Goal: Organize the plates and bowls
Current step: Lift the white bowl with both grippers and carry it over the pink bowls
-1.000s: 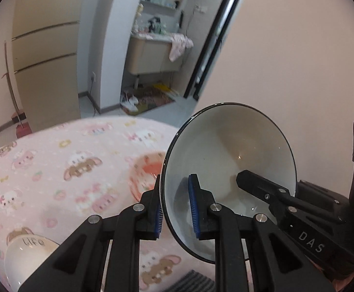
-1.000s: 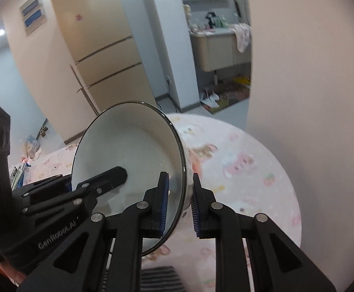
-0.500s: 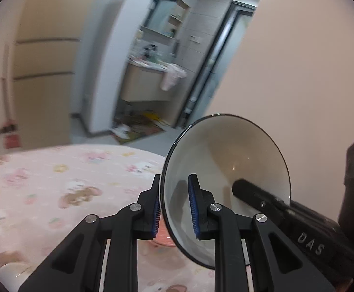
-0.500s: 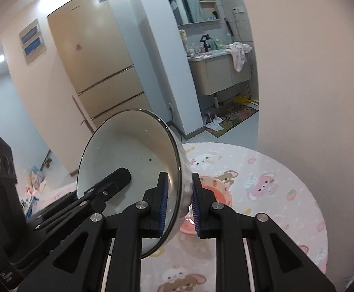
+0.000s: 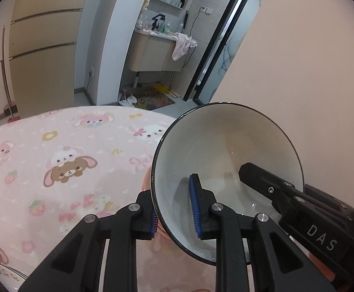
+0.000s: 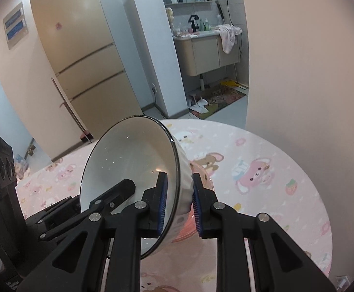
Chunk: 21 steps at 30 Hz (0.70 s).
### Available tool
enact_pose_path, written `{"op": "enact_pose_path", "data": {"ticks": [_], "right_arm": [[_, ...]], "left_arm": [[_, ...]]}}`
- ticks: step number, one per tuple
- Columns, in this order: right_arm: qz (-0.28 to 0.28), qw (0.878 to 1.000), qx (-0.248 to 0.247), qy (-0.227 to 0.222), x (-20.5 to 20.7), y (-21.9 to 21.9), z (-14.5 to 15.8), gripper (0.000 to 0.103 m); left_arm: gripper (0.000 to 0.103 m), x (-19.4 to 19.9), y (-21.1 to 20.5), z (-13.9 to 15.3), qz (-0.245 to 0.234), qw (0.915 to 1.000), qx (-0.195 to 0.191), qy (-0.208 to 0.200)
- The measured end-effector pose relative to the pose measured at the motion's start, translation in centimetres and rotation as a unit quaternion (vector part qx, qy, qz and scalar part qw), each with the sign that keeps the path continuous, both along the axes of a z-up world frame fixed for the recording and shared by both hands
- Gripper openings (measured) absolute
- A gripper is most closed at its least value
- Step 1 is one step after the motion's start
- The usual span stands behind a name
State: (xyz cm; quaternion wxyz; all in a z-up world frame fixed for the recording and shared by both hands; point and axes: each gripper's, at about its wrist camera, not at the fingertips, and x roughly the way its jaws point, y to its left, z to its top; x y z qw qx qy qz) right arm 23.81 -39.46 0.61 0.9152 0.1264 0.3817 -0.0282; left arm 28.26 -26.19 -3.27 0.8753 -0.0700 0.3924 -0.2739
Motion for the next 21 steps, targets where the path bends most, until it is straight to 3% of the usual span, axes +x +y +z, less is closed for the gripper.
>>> {"op": "enact_pose_path", "data": {"ticks": [12,21], "right_arm": [[0.017,0.999,0.009,0.049,1.2,0.4,-2.9,0.021],[0.019,0.999,-0.004,0.037,1.4,0.6,-3.2,0.021]], "left_arm": [[0.023,0.7,-0.3,-1.4,0.022,0.998,0.059,0.008],[0.023,0.6,-0.5,-1.6,0.031,0.9971,0.069,0.002]]}}
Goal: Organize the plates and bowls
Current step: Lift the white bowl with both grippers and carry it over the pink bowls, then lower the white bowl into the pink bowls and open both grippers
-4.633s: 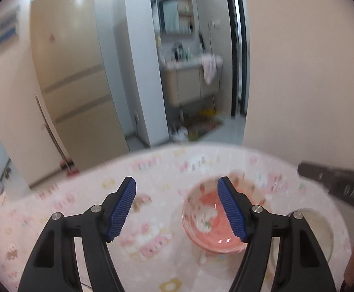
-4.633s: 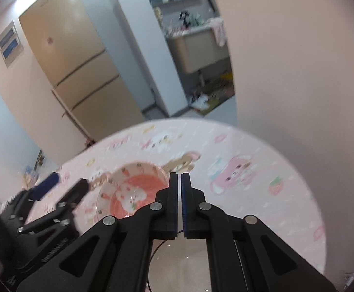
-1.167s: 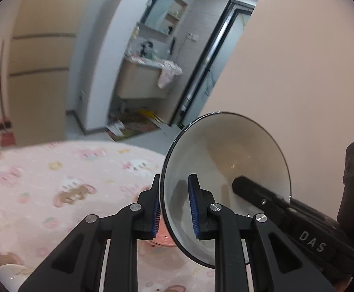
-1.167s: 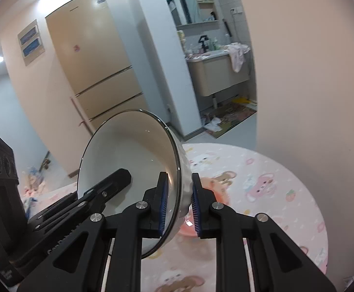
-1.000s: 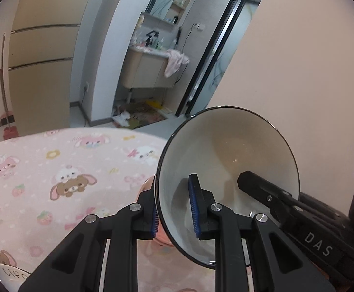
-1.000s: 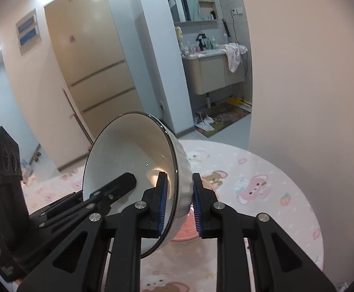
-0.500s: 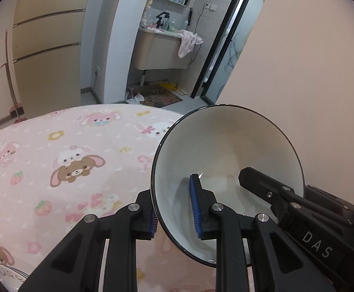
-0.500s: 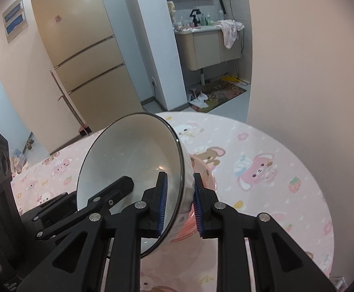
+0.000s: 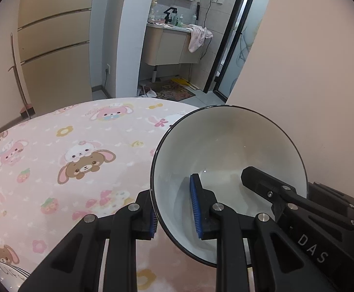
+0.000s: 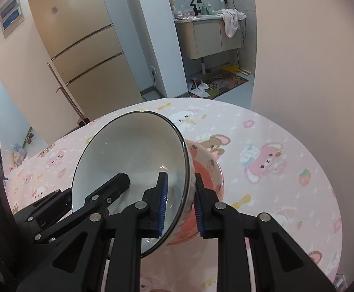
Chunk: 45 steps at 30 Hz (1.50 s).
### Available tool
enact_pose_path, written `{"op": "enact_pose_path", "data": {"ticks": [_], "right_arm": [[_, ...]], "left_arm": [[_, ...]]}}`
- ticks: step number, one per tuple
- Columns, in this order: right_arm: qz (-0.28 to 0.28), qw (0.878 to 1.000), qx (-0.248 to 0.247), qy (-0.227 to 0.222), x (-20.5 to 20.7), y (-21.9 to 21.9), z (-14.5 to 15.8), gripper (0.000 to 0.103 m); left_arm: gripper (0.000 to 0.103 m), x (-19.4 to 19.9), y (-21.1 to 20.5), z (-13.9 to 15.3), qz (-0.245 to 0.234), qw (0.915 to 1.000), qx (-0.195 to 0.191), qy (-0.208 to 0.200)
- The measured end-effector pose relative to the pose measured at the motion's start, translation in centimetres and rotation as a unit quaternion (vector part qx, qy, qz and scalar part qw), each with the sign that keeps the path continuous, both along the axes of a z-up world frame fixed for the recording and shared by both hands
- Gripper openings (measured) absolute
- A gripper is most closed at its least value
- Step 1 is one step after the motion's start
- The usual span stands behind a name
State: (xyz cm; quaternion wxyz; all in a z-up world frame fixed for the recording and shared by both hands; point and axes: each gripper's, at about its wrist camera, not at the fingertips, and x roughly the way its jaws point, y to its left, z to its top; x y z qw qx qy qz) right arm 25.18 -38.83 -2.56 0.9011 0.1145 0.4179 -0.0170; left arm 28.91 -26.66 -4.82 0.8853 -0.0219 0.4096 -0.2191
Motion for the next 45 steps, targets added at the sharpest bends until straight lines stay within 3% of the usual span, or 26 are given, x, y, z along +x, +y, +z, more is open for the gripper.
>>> {"op": "enact_pose_path", "data": {"ticks": [10,23,26,32,33,35,39,41,43,45], "right_arm": [[0.001,1.0,-0.012,-0.005,0.1,-0.2,0.1,0.021],[-0.007,0.999,0.029,0.021,1.0,-2.4,-1.0,0.018],[-0.012,1.0,0.017,0.013,0.8,-2.5,-0.8,0.01],[-0.017,1.0,0.013,0.009,0.6,-2.9,-0.5,0.01],[-0.021,1.0,0.009,0.01,0.6,-3.0,-0.5,0.011],[-0.026,1.0,0.013,0.012,0.6,-3.3,-0.7,0.013],[-0.024,0.999,0.027,0.011,0.5,-3.8,-0.6,0.012],[-0.025,0.999,0.031,0.009,0.4,-4.0,-0.5,0.012],[-0.028,0.999,0.033,0.006,0.2,-4.2,-0.3,0.012],[-0.03,0.999,0.031,0.003,0.2,-4.2,-0.2,0.012]], "left_arm": [[0.019,-0.6,-0.2,0.1,0.025,0.9997,-0.002,-0.005],[0.017,-1.2,-1.4,-0.1,0.039,0.9978,0.04,-0.036],[0.017,-1.5,-1.9,-0.2,0.036,0.9963,0.062,-0.046],[0.017,-1.0,-1.4,-0.2,0.031,0.998,0.041,-0.036],[0.019,-1.0,-1.3,-0.2,0.031,0.9983,0.037,-0.033],[0.035,-1.0,-1.5,-0.5,0.017,0.9992,0.029,-0.022],[0.043,-1.5,-2.3,-0.6,0.017,0.9986,0.042,-0.028],[0.063,-1.7,-2.2,-0.2,0.018,0.9984,0.037,-0.039],[0.074,-1.9,-2.0,0.2,0.029,0.9976,0.038,-0.051],[0.074,-1.8,-1.7,0.6,0.034,0.9971,0.04,-0.056]]}}
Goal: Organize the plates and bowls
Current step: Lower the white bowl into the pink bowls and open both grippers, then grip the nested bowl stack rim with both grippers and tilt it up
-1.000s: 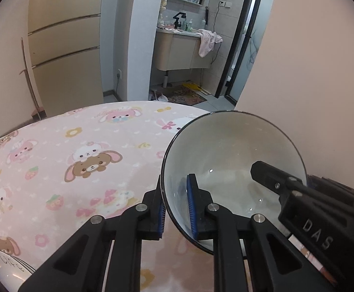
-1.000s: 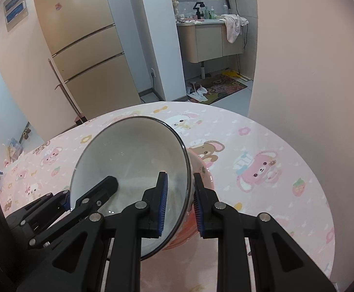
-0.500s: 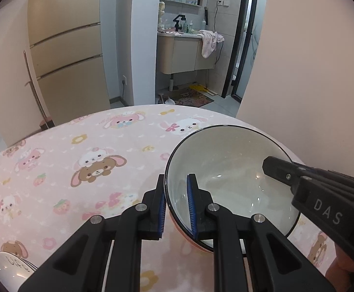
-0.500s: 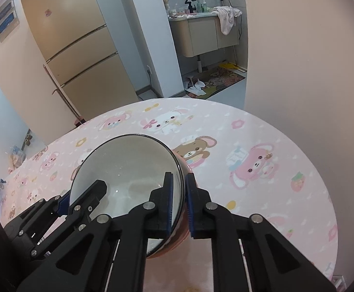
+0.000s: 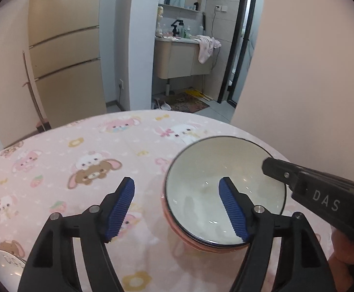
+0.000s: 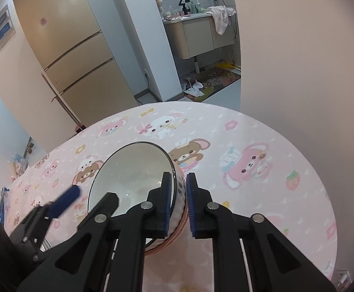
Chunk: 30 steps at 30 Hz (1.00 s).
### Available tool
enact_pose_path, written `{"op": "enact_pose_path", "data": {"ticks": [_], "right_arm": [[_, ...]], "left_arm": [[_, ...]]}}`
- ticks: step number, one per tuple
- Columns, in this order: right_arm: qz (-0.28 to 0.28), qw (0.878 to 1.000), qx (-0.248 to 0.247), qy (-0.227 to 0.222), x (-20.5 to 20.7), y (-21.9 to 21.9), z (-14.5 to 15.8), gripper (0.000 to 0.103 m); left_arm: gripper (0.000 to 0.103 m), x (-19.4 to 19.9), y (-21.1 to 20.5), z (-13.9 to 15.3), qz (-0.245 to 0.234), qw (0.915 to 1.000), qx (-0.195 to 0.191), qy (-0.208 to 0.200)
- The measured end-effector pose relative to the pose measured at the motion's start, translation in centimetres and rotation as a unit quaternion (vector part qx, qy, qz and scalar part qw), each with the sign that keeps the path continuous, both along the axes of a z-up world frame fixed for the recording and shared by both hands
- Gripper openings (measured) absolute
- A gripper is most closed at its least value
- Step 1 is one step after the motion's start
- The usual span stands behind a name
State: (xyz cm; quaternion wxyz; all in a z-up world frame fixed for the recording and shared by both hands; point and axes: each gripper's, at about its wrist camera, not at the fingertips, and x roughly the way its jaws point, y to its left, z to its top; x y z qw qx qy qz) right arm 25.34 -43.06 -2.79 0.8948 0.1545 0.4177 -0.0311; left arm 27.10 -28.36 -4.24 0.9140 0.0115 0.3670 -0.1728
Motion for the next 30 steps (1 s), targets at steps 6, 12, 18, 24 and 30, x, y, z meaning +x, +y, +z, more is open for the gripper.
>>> {"op": "enact_pose_path", "data": {"ticks": [6,12,18,24,30], "right_arm": [[-0.003,1.0,0.01,-0.003,0.1,-0.3,-0.2,0.012],[0.005,0.998,0.059,0.021,1.1,-1.7,-2.0,0.012],[-0.022,0.994,0.108,0.027,1.0,-3.5,-2.6,0.037],[-0.02,0.991,0.131,0.03,0.8,-4.0,-2.6,0.037],[0.01,0.989,0.146,0.02,-0.1,-3.9,-1.2,0.044]], "left_arm": [[0.074,0.7,1.8,0.5,0.026,0.9989,-0.033,0.017],[0.074,1.3,1.9,-0.5,0.035,0.9982,-0.025,0.043],[0.081,1.8,2.1,-1.3,0.025,0.9954,-0.052,0.077],[0.083,1.9,1.8,-1.8,0.031,0.9945,-0.051,0.087],[0.083,1.4,1.7,-0.7,0.021,0.9959,-0.056,0.069]]}}
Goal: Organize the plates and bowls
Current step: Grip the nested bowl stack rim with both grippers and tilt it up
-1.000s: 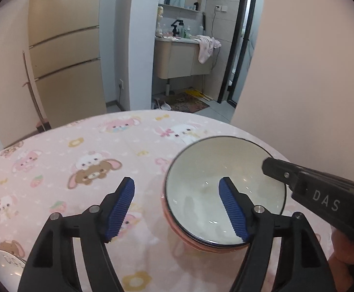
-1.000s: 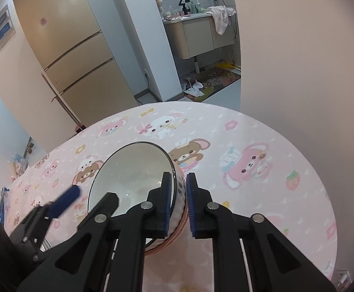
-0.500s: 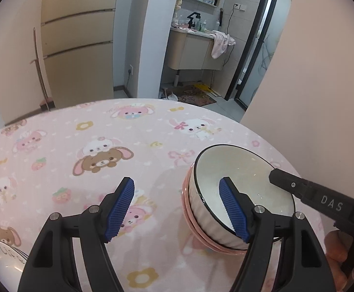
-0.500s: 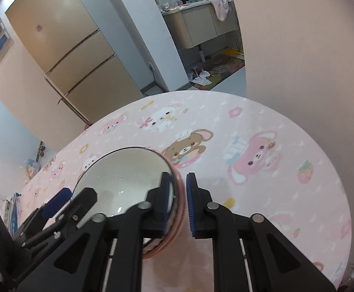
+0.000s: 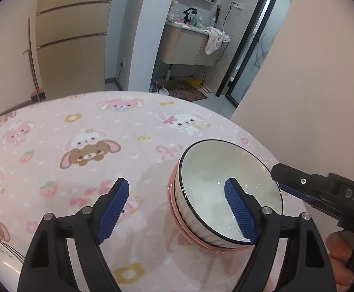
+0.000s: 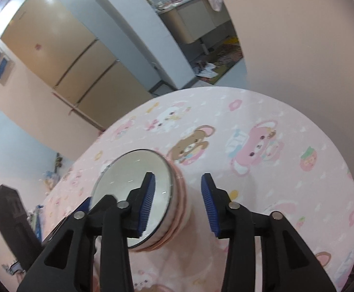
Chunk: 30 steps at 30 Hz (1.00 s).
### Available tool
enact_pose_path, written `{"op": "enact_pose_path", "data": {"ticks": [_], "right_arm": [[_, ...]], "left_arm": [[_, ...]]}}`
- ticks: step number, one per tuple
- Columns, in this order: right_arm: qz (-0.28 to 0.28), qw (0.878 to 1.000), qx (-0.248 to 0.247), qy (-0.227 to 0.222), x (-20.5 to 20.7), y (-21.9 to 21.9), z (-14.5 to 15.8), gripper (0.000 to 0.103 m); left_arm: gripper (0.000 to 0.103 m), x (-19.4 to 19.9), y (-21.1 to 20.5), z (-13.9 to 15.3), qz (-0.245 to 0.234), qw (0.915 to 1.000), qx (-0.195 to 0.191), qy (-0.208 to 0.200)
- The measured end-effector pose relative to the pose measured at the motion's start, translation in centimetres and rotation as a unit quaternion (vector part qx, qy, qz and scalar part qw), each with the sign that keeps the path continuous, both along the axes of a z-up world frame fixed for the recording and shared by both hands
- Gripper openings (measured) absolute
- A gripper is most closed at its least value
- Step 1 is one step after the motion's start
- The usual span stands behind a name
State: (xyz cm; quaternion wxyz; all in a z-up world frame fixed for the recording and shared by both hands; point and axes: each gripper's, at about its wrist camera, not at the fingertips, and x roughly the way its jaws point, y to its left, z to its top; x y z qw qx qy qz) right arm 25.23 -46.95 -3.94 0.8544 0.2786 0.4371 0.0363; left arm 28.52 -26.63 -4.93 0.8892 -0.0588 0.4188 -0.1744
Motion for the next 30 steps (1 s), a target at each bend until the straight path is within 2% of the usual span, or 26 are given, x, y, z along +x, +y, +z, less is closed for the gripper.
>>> {"op": "enact_pose_path", "data": {"ticks": [3,5,7,10,14,16,18,20,25,27,30], "right_arm": [[-0.005,1.0,-0.002,0.017,0.3,-0.2,-0.7,0.045],[-0.012,0.999,-0.016,0.046,0.9,-0.3,-1.7,0.045],[-0.009,0.998,0.003,0.055,1.2,-0.6,-2.5,0.049],[-0.008,0.998,0.014,0.059,1.3,-0.9,-2.8,0.05],[0.0,0.999,0.014,0.05,1.4,-0.7,-3.0,0.05],[0.014,0.998,0.055,0.038,1.5,-0.6,-3.1,0.05],[0.022,0.993,0.11,0.028,1.4,-0.9,-3.5,0.05],[0.022,0.992,0.122,0.023,1.5,-1.1,-3.6,0.051],[0.017,0.991,0.123,0.039,2.0,-1.1,-4.6,0.051],[0.021,0.991,0.123,0.042,2.1,-0.9,-4.8,0.051],[0.023,0.993,0.108,0.044,2.4,-0.5,-5.1,0.052]], "left_arm": [[0.083,0.2,-0.1,-0.5,0.011,0.9998,0.016,0.003],[0.083,0.5,-0.1,-1.2,0.04,0.9984,0.041,0.0],[0.083,0.9,0.2,-1.6,0.043,0.998,0.045,0.011],[0.083,1.4,0.8,-2.5,0.048,0.9976,0.026,0.043],[0.083,1.5,1.0,-2.9,0.032,0.9978,0.001,0.058],[0.083,1.6,1.4,-2.6,0.021,0.9966,-0.038,0.07],[0.083,1.9,2.2,-2.5,0.019,0.992,-0.09,0.086],[0.083,2.0,2.6,-2.2,0.024,0.9901,-0.108,0.087],[0.083,2.4,2.9,-2.5,0.036,0.9892,-0.106,0.093],[0.083,2.5,2.8,-3.1,0.031,0.9867,-0.117,0.109],[0.083,2.5,2.4,-3.3,0.024,0.9873,-0.11,0.112]]}}
